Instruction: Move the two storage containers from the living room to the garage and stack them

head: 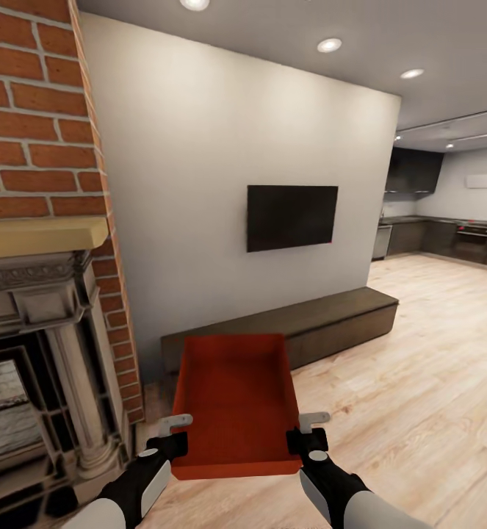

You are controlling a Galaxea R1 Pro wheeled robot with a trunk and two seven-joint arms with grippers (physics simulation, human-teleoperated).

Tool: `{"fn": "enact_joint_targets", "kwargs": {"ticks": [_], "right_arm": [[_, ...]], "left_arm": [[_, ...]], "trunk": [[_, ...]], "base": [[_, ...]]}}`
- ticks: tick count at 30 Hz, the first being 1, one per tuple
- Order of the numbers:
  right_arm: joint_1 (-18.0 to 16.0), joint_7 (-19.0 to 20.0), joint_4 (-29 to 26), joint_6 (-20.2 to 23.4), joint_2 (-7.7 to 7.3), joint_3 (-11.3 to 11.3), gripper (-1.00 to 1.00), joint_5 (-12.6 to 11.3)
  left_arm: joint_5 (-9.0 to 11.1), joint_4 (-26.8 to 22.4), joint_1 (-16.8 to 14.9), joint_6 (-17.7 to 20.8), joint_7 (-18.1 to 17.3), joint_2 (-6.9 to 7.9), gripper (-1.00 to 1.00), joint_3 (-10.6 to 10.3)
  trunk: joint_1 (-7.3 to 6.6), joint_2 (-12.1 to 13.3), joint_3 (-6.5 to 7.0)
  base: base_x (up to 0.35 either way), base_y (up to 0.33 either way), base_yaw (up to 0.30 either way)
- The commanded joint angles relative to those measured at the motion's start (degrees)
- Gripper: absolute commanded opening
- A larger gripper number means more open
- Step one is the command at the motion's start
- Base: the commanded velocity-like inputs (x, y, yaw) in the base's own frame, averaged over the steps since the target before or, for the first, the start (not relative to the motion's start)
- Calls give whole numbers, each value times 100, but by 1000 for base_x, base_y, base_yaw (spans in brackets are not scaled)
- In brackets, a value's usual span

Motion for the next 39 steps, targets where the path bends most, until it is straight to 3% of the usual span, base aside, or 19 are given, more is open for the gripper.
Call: {"fn": "enact_joint_targets", "kwargs": {"ticks": [1,39], "right_arm": [[-11,-46,-11,-40,3,-107,-100,45],[-11,-48,-11,-40,3,-105,-100,46]], "left_arm": [[71,0,4,32,74,2,-100,-67],[70,-2,4,32,78,11,-100,-50]], "trunk": [[0,-6,-8],[0,-6,-8]], "base": [[0,0,-288],[0,0,-288]]}}
